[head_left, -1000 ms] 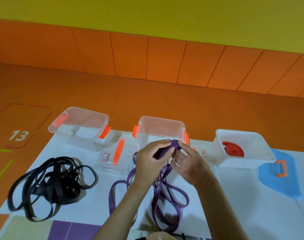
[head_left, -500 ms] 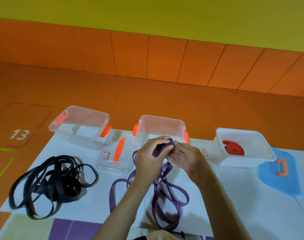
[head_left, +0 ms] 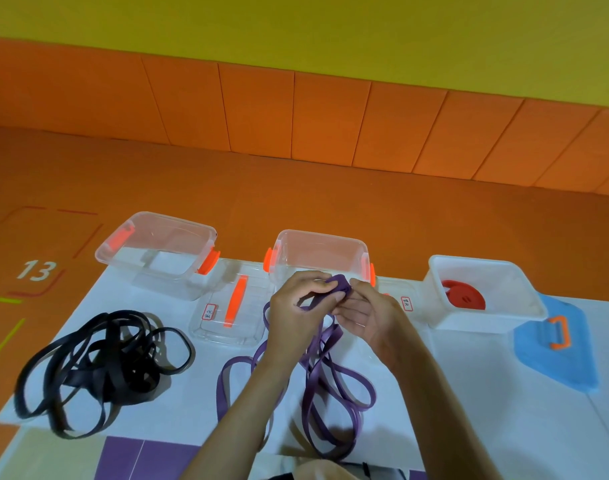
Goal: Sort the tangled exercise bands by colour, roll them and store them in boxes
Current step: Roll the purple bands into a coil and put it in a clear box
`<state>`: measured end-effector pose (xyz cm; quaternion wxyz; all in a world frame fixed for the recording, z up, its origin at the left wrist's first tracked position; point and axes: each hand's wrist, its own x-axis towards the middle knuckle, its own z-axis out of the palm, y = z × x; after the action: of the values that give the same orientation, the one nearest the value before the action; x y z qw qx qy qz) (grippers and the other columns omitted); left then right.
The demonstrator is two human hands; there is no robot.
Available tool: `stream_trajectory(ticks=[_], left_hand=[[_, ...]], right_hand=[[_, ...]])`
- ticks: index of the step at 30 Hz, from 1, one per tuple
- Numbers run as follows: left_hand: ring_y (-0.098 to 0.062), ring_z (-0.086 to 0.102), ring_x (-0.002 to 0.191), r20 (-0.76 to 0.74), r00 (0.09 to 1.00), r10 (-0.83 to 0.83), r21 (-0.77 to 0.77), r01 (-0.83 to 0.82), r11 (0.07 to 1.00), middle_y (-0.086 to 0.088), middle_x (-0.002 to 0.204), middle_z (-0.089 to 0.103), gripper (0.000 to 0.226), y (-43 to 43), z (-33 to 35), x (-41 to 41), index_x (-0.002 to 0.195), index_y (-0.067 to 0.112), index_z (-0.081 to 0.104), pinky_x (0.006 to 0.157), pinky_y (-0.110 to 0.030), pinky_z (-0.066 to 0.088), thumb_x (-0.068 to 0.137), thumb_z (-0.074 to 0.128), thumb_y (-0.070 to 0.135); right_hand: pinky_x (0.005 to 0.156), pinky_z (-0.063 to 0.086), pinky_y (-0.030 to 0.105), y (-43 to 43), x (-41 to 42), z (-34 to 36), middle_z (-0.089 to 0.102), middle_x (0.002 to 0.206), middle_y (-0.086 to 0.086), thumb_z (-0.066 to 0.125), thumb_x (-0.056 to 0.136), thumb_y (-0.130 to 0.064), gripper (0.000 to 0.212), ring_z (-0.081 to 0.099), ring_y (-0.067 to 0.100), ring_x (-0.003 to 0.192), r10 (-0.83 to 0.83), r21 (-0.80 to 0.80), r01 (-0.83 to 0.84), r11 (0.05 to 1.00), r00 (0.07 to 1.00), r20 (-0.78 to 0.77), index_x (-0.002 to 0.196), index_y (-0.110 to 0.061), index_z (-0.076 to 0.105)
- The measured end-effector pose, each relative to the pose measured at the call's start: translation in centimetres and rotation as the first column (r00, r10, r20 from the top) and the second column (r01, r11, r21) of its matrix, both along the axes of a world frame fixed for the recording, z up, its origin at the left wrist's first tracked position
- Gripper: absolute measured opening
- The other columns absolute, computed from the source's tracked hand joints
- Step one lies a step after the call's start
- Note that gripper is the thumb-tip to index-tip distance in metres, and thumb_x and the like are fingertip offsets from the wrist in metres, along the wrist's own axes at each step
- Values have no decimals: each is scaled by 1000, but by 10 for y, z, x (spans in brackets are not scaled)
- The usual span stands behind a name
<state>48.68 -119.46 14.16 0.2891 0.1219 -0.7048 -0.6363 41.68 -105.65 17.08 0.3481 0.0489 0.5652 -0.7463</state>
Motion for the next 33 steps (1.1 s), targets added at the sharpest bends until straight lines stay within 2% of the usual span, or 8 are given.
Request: stream_trajectory(ticks=[3,9,14,17,20,28,31,33], left_hand=[[-21,74,110,8,999,-43,19,43,999,6,110,79,19,0,-1,2,103,14,82,97,-43,61,87,86,7],[-15,74,113,26,997,-66,-9,67,998,15,112,79,16,6,1,8,97,26,75,95,-41,62,85,82,31],[-15,73,113,53,998,-42,9,42,999,14,107,76,33,2,6,10,107,38,64,92,-40,62,81,85,41],[-13,72,116,59,995,-84,-16,85,996,15,113,77,37,3,4,13,116,33,69,95,-35,61,85,87,29],[-11,74,108,83,993,-80,-20,82,996,14,106,80,29,6,-1,15,109,19,79,95,-39,62,84,88,8],[-10,72,104,85,996,6,-151,7,989,19,102,77,25,6,-2,21,107,24,78,87,-28,60,85,89,18],[-13,70,111,40,999,15,-260,-4,966,19,112,75,33,3,-3,23,115,28,79,91,-27,59,84,90,20],[-13,72,112,33,999,-13,-161,18,987,20,114,77,39,1,-5,24,117,35,79,92,-28,60,85,89,17]], right_hand=[[82,62,28,-1,3,2,79,111,15,74,93,-42,24,76,28,106,39,14,-38,999,998,-44,103,-22,83],[90,62,35,4,5,3,74,118,24,79,84,-34,37,74,33,112,72,-26,-74,997,995,-69,109,-6,78],[86,62,32,8,9,3,77,115,18,81,87,-37,31,75,29,110,99,-16,-100,995,994,-50,105,-12,81],[83,63,34,9,9,3,77,112,22,82,83,-31,32,76,33,107,73,-25,-75,997,995,-66,104,-8,79],[83,63,36,7,12,-3,76,111,24,72,88,-25,31,75,35,107,61,-17,-63,998,993,-98,111,-4,74],[72,60,20,-4,26,-1,79,94,14,80,77,-36,29,78,21,91,37,148,-14,989,988,-153,94,-11,80],[63,56,20,-6,28,3,76,87,15,78,89,-28,19,70,19,78,-32,141,53,989,989,-145,92,-9,78],[63,58,19,-4,27,5,78,93,18,69,98,-23,18,74,20,80,-26,110,44,993,987,-156,99,-6,76]])
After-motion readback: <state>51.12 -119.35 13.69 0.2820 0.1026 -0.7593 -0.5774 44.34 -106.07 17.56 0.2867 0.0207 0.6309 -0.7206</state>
